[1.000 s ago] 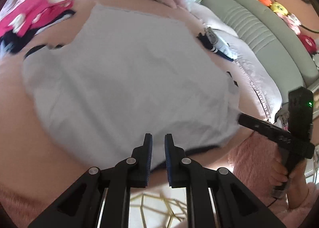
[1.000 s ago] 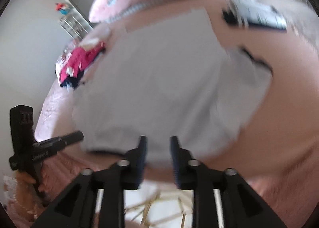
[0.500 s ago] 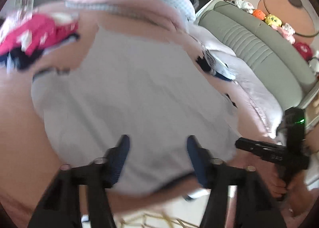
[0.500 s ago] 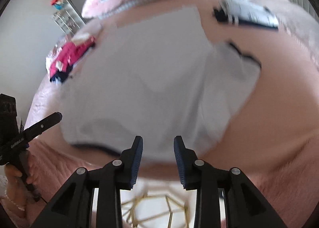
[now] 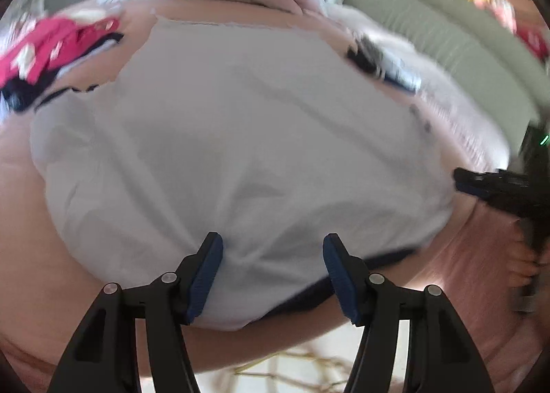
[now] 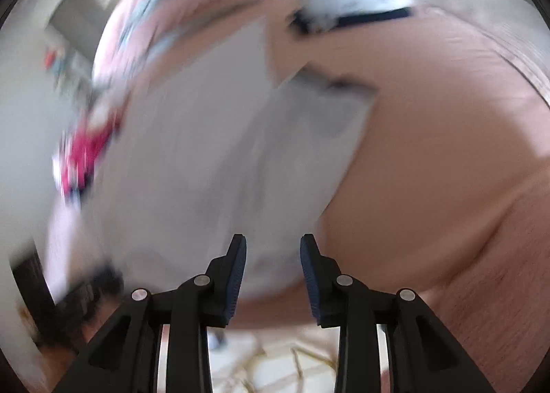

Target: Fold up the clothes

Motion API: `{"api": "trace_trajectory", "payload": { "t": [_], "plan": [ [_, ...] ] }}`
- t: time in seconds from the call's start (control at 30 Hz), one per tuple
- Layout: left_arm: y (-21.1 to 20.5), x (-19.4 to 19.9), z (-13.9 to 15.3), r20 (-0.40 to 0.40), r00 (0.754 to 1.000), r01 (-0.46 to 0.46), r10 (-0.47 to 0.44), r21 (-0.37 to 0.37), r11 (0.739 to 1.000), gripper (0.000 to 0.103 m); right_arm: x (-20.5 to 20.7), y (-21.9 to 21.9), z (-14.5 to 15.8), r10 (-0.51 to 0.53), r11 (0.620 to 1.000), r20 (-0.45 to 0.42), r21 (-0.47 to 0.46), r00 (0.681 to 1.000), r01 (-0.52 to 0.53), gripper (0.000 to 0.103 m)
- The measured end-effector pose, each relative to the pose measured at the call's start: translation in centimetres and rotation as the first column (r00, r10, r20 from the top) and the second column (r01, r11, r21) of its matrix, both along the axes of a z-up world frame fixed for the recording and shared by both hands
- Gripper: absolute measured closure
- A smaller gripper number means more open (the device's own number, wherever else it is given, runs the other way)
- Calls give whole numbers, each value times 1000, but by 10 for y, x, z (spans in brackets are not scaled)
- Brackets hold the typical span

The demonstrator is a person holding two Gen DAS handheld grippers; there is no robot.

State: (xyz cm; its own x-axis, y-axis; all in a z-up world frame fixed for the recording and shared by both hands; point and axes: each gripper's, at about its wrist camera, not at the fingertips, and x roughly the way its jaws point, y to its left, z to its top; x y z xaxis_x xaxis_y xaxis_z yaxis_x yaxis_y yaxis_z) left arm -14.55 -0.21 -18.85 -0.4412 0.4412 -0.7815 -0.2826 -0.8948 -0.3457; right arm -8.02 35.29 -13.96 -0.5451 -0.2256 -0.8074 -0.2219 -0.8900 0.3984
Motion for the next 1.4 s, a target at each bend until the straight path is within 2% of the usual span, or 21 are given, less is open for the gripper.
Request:
{"api": "trace_trajectory", "payload": {
  "t": [0.03, 0.07, 0.17, 0.23, 0.33, 0.43, 0.47, 0.53, 0.63, 0.73, 0.9, 0.93, 1.0, 1.03, 1.1, 1.2, 1.27, 1.3, 1.4],
  "plan": [
    [-1, -3, 2, 2, 1000, -6, 6, 37, 999, 45, -6, 14, 1, -57, 998, -10, -2, 998, 57, 61],
    [2, 0, 7, -5, 1000, -9, 10, 52, 999, 45, -16, 30, 0, -104, 995, -8, -5, 995, 104, 61],
    [10, -4, 15, -40, 999, 12, -10, 40, 999, 45, -43, 57, -9, -156, 987, -2, -37, 988, 155, 61],
    [25, -10, 18, -43, 998, 35, -34, 19, 999, 45, -64, 62, -20, -104, 993, 35, -45, 994, 106, 61],
    [57, -20, 19, -34, 997, 76, -76, 11, 997, 45, -78, 55, -27, 4, 1000, 16, -7, 1000, -4, 61],
    [93, -30, 18, -21, 993, 120, -120, 12, 993, 45, -80, 41, -28, 87, 989, 8, 119, 996, -87, 93],
    [105, -33, 17, -17, 991, 135, -134, 12, 991, 45, -79, 42, -26, 84, 987, -3, 137, 996, -83, 98],
    [128, -40, 16, -8, 987, 161, -161, 14, 987, 45, -77, 52, -18, 44, 990, -27, 136, 999, -40, 99],
    [139, -42, 9, 31, 986, 163, -164, 42, 986, 45, -65, 75, -10, -45, 985, -28, 164, 999, 49, 99],
    [142, -41, -1, 68, 982, 171, -175, 56, 984, 45, -57, 90, -12, -100, 990, -7, 102, 995, 100, 99],
    [155, -37, -6, 57, 974, 220, -218, -28, 975, 45, -61, 89, -18, -102, 990, 33, 96, 994, 98, 97],
    [158, -37, -4, 62, 972, 230, -227, -47, 972, 45, -64, 89, -17, -92, 991, 35, 106, 995, 88, 96],
    [158, -37, 1, 66, 969, 241, -237, -60, 969, 45, -71, 90, -6, -42, 990, 15, 138, 999, 39, 89],
    [156, -38, 5, 62, 968, 246, -244, -37, 969, 45, -75, 90, -1, -16, 988, 5, 154, 1000, 15, 86],
    [156, -42, 18, 17, 966, 258, -259, 26, 966, 45, -82, 91, 9, 36, 982, -13, 188, 999, -33, 85],
    [174, -68, 33, -54, 967, 248, -249, -21, 968, 45, -93, 92, 24, 114, 966, -36, 239, 993, -102, 84],
    [194, -88, 35, -74, 967, 242, -244, -44, 969, 45, -101, 93, 35, 166, 950, -49, 274, 985, -147, 84],
    [206, -99, 36, -85, 968, 232, -236, -55, 971, 45, -108, 93, 34, 194, 944, -39, 280, 980, -176, 84],
    [235, -121, 32, -100, 971, 206, -216, -101, 973, 45, -137, 89, 2, 279, 929, 79, 231, 957, -290, 84]
  ]
}}
